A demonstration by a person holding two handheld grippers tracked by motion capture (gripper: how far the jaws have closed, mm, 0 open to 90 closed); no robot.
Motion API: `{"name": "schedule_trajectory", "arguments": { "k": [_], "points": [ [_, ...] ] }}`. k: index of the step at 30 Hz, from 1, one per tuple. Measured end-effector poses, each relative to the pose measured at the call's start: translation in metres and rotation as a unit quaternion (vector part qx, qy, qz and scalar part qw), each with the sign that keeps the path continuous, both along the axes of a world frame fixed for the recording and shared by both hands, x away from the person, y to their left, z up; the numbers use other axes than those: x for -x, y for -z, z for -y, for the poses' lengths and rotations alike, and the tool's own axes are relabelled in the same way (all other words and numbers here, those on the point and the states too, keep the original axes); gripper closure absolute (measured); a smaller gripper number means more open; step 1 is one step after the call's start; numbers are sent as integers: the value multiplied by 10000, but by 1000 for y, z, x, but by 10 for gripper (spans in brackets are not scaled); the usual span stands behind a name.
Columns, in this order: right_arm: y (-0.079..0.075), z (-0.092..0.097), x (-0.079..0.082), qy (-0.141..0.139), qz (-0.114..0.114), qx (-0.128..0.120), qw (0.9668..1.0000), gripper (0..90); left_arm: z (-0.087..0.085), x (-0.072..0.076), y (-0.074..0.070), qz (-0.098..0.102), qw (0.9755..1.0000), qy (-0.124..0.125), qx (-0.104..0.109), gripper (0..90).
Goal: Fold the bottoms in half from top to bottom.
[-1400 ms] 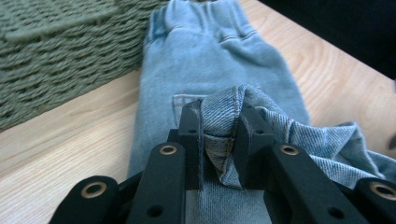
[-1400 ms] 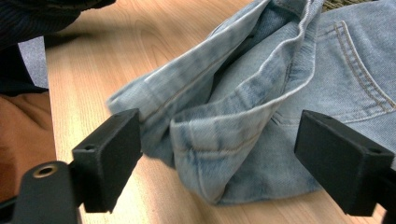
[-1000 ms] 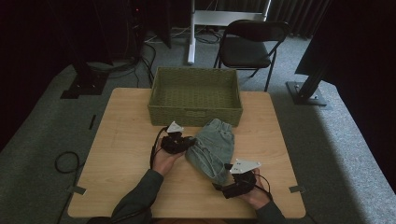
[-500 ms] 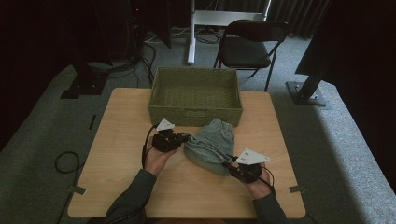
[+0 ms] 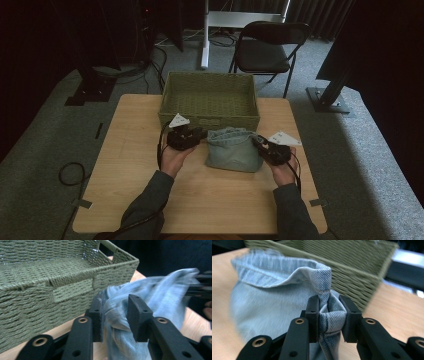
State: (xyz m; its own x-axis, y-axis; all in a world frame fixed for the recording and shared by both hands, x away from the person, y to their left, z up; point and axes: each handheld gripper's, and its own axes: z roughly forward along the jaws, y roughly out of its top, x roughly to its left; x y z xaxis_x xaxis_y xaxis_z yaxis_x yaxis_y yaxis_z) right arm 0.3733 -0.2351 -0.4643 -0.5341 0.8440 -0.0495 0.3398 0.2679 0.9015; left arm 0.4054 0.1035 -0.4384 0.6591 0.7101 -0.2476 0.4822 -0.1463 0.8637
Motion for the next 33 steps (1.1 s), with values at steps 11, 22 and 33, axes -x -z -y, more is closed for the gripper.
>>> {"name": "schedule_trajectory", "arguments": {
  "k": [11, 22, 33],
  "points": [
    [47, 3, -51, 244, -1106, -135, 9935, 717, 30, -4, 54, -689, 9939, 394, -767, 496],
    [64, -11, -41, -69, -1587, 2, 9873, 732, 37, 9, 80, -877, 9844, 922, -1218, 804],
    [64, -41, -16, -808, -1708, 102, 9819, 729, -2, 41, 74, -559, 9901, 600, -1136, 685]
  ]
}}
